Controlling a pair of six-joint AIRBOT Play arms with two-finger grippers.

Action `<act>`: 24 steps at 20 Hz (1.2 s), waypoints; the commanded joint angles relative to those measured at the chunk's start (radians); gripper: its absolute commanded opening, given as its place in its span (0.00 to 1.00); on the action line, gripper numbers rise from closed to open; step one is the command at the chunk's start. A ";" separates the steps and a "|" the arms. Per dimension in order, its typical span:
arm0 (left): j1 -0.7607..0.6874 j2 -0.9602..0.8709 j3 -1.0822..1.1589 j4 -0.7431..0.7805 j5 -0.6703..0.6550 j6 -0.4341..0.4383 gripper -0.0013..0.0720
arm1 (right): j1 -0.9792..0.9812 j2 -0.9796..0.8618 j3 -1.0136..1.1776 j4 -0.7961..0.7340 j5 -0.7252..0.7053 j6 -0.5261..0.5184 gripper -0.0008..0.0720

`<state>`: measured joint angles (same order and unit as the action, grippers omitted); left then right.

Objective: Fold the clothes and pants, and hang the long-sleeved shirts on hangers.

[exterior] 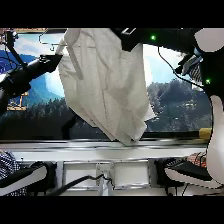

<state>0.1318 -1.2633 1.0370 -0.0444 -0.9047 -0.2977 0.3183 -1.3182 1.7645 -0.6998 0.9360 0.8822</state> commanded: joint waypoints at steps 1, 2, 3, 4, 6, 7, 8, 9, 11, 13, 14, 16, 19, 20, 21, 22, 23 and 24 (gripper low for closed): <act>0.066 -0.102 0.036 -0.115 -0.310 -0.040 0.04 | -0.048 -0.024 0.000 0.050 -0.018 0.000 0.04; 0.069 -0.130 0.043 -0.122 -0.363 -0.040 0.04 | -0.062 -0.036 0.000 0.073 -0.020 -0.002 0.04; 0.069 -0.153 0.047 -0.126 -0.388 -0.040 0.04 | -0.072 -0.045 0.000 0.097 -0.021 -0.004 0.04; 0.069 -0.170 0.051 -0.130 -0.391 -0.039 0.04 | -0.082 -0.055 0.000 0.118 -0.018 -0.005 0.04; 0.068 -0.218 0.080 -0.140 -0.392 -0.039 0.04 | -0.089 -0.068 0.000 0.133 -0.005 -0.012 0.04; 0.068 -0.246 0.106 -0.140 -0.391 -0.039 0.04 | -0.089 -0.073 0.000 0.135 0.001 -0.020 0.04; 0.068 -0.274 0.135 -0.140 -0.391 -0.039 0.04 | -0.089 -0.077 0.001 0.137 0.013 -0.029 0.04; 0.069 -0.306 0.171 -0.140 -0.391 -0.039 0.04 | -0.089 -0.079 0.000 0.140 0.022 -0.030 0.04; 0.069 -0.370 0.245 -0.140 -0.391 -0.059 0.04 | -0.089 -0.080 0.000 0.145 0.026 -0.030 0.04; 0.068 -0.439 0.319 -0.140 -0.391 -0.094 0.04 | -0.089 -0.080 0.000 0.164 0.026 -0.030 0.04; 0.068 -0.469 0.351 -0.140 -0.391 -0.110 0.04 | -0.089 -0.080 0.001 0.173 0.030 -0.031 0.04; 0.074 -0.524 0.400 -0.139 -0.391 -0.124 0.04 | -0.089 -0.080 0.001 0.164 0.047 -0.035 0.04; 0.097 -0.583 0.445 -0.139 -0.391 -0.144 0.04 | -0.089 -0.080 0.001 0.149 0.058 -0.035 0.04; 0.101 -0.594 0.454 -0.137 -0.392 -0.144 0.04 | -0.089 -0.080 0.001 0.148 0.060 -0.035 0.04; 0.105 -0.599 0.460 -0.132 -0.392 -0.141 0.04 | -0.089 -0.080 0.001 0.142 0.060 -0.035 0.04; 0.106 -0.600 0.466 -0.126 -0.391 -0.137 0.04 | -0.089 -0.080 0.001 0.135 0.060 -0.037 0.04; 0.106 -0.600 0.474 -0.116 -0.392 -0.122 0.04 | -0.089 -0.080 0.001 0.118 0.059 -0.039 0.04; 0.106 -0.600 0.486 -0.111 -0.395 -0.122 0.04 | -0.089 -0.080 0.001 0.091 0.060 -0.039 0.04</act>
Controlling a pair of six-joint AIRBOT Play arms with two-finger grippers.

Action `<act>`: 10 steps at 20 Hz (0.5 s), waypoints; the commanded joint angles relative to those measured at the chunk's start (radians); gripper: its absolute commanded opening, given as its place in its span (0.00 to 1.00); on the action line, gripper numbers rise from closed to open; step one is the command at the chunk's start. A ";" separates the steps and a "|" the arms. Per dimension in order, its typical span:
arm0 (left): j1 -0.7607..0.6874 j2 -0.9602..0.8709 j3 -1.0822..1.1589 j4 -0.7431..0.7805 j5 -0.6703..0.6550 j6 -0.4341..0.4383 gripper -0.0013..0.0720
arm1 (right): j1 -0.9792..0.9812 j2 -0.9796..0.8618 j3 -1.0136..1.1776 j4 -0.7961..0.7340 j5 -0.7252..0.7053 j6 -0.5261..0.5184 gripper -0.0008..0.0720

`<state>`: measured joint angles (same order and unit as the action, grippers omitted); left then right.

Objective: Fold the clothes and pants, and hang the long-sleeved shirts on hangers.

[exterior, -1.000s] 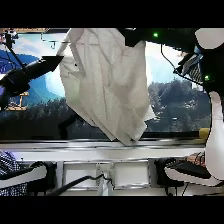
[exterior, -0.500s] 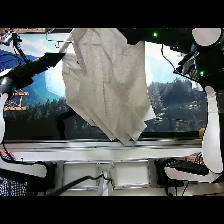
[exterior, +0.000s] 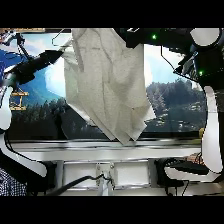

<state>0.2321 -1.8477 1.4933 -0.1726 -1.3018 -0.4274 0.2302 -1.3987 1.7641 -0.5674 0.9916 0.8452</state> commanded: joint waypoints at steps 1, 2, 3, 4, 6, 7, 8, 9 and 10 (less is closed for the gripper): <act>0.005 -0.015 0.047 0.023 -0.006 0.008 0.04 | -0.001 0.000 0.001 -0.067 0.005 -0.003 0.04; 0.005 -0.015 0.073 0.036 -0.018 0.008 0.04 | -0.001 0.000 0.001 -0.087 0.007 -0.027 0.04; 0.005 -0.015 0.106 0.069 -0.022 0.008 0.04 | -0.001 0.000 0.001 -0.102 0.008 -0.053 0.04; 0.005 -0.014 0.151 0.134 -0.020 0.008 0.04 | -0.001 0.000 0.001 -0.113 0.008 -0.076 0.04; 0.005 -0.014 0.248 0.306 -0.014 -0.009 0.04 | -0.001 0.000 0.001 -0.133 0.006 -0.115 0.04; 0.003 -0.014 0.290 0.395 0.002 -0.037 0.04 | -0.001 0.001 0.001 -0.148 0.007 -0.132 0.04; 0.003 -0.014 0.324 0.472 0.028 -0.066 0.04 | -0.001 0.001 0.001 -0.164 0.007 -0.134 0.04; 0.003 -0.014 0.344 0.515 0.054 -0.076 0.04 | -0.001 0.001 0.001 -0.180 0.007 -0.134 0.04; 0.005 -0.014 0.355 0.530 0.088 -0.076 0.04 | -0.001 0.001 0.001 -0.198 0.009 -0.134 0.04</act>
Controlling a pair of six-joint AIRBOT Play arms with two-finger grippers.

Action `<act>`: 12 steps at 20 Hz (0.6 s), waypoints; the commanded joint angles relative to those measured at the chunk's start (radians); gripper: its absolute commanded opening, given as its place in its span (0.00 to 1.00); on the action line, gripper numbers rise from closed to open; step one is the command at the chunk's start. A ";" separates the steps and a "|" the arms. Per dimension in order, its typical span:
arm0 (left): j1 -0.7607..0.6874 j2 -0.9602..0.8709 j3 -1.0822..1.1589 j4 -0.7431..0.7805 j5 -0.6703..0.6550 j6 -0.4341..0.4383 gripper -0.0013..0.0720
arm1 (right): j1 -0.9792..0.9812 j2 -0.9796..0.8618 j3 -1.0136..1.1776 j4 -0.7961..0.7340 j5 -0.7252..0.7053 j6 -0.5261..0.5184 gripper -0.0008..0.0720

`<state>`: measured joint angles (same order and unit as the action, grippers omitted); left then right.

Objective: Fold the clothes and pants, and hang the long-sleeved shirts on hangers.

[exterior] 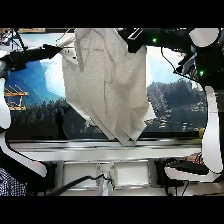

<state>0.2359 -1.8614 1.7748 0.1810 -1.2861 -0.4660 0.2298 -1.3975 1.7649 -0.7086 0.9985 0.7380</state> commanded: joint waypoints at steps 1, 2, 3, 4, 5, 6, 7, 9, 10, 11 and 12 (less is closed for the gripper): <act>0.001 0.000 0.076 0.179 0.109 -0.037 0.04 | 0.000 0.001 0.000 -0.068 0.005 -0.027 0.04; 0.001 -0.001 0.076 0.179 0.150 -0.037 0.04 | 0.000 0.003 0.000 -0.080 0.009 -0.027 0.04; 0.001 -0.001 0.076 0.179 0.184 -0.037 0.04 | 0.000 0.005 0.000 -0.095 0.014 -0.027 0.04; -0.001 -0.001 0.076 0.179 0.213 -0.036 0.04 | 0.000 0.008 0.000 -0.110 0.016 -0.027 0.04; -0.004 -0.001 0.076 0.178 0.229 -0.036 0.04 | 0.000 0.011 0.000 -0.124 0.019 -0.027 0.04; -0.008 0.002 0.076 0.179 0.225 -0.037 0.04 | 0.002 0.012 0.000 -0.137 0.020 -0.027 0.04; -0.012 0.006 0.076 0.179 0.209 -0.037 0.04 | 0.002 0.012 0.000 -0.149 0.020 -0.027 0.04; -0.031 0.032 0.076 0.217 0.187 -0.037 0.04 | 0.002 0.012 0.000 -0.184 0.014 -0.026 0.04; -0.045 0.053 0.076 0.288 0.187 -0.037 0.04 | 0.002 0.012 0.000 -0.195 0.008 -0.026 0.04; -0.061 0.073 0.076 0.381 0.198 -0.037 0.04 | 0.002 0.012 0.000 -0.195 -0.005 -0.025 0.04; -0.078 0.088 0.076 0.485 0.214 -0.039 0.04 | 0.002 0.012 0.000 -0.192 -0.026 -0.022 0.04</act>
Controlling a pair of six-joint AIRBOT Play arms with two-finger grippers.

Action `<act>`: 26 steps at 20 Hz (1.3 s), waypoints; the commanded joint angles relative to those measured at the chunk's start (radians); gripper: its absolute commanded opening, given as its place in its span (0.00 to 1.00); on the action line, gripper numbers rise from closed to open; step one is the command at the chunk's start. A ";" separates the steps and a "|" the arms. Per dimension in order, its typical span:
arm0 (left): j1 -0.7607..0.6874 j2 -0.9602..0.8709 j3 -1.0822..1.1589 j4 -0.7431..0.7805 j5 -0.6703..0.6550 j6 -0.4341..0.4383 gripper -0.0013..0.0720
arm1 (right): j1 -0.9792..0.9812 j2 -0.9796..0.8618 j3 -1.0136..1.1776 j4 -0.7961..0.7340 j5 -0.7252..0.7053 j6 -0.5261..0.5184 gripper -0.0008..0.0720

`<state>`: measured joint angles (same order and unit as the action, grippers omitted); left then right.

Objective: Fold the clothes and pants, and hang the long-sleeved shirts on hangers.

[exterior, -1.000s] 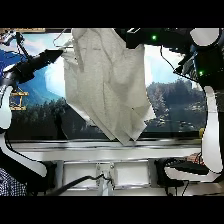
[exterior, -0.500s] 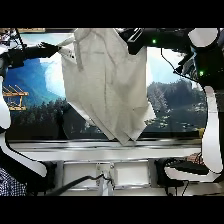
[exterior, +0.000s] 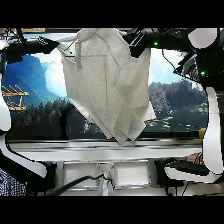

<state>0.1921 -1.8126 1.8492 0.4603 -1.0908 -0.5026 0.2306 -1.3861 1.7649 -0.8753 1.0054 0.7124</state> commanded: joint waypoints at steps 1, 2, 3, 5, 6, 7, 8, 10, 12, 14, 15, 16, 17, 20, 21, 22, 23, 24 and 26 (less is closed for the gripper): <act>-0.043 0.044 0.002 0.267 0.032 -0.026 0.04 | 0.001 0.002 0.000 -0.021 -0.055 0.009 0.04; -0.044 0.042 0.002 0.288 0.037 -0.054 0.04 | 0.001 0.004 0.000 -0.020 -0.079 0.012 0.04; -0.044 0.037 0.002 0.288 0.036 -0.077 0.04 | 0.001 0.005 0.001 -0.020 -0.101 0.012 0.04; -0.044 0.036 0.002 0.291 0.029 -0.140 0.04 | 0.001 0.005 0.001 -0.040 -0.117 0.011 0.04; -0.045 0.041 0.002 0.291 0.029 -0.175 0.04 | 0.008 0.005 0.001 -0.077 -0.115 0.011 0.04; -0.047 0.048 0.002 0.291 0.029 -0.209 0.04 | 0.024 0.005 0.001 -0.137 -0.110 0.011 0.04; -0.048 0.057 0.002 0.291 0.029 -0.240 0.04 | 0.047 0.004 0.000 -0.210 -0.106 0.011 0.04; -0.061 0.085 0.002 0.291 0.030 -0.285 0.04 | 0.100 0.003 0.000 -0.343 -0.105 0.010 0.04; -0.074 0.119 0.002 0.292 0.035 -0.300 0.04 | 0.148 0.003 0.000 -0.444 -0.108 0.011 0.04; -0.080 0.146 0.004 0.304 0.037 -0.328 0.04 | 0.175 0.003 0.000 -0.480 -0.132 0.026 0.04; -0.080 0.154 0.004 0.318 0.036 -0.348 0.05 | 0.183 0.004 0.000 -0.490 -0.163 0.056 0.04; -0.080 0.156 0.004 0.340 0.035 -0.368 0.04 | 0.186 0.006 0.000 -0.490 -0.191 0.069 0.04; -0.080 0.155 0.003 0.365 0.032 -0.378 0.04 | 0.189 0.009 0.000 -0.490 -0.216 0.089 0.04; -0.079 0.153 0.003 0.465 0.048 -0.381 0.04 | 0.189 0.027 0.002 -0.487 -0.237 0.155 0.04; -0.078 0.150 0.003 0.472 0.068 -0.381 0.04 | 0.189 0.033 0.003 -0.486 -0.237 0.156 0.04; -0.078 0.147 0.003 0.471 0.089 -0.382 0.04 | 0.189 0.035 0.010 -0.488 -0.230 0.155 0.04; -0.078 0.143 0.003 0.471 0.099 -0.391 0.05 | 0.189 0.035 0.020 -0.491 -0.222 0.154 0.04; -0.078 0.140 0.003 0.471 0.100 -0.412 0.05 | 0.189 0.036 0.029 -0.494 -0.218 0.148 0.04; -0.080 0.139 0.003 0.471 0.089 -0.454 0.05 | 0.192 0.036 0.041 -0.498 -0.215 0.112 0.04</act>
<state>0.1127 -1.6695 1.8526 0.9054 -1.0142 -0.9066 0.4198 -1.3540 1.7893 -1.3582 0.7959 0.8452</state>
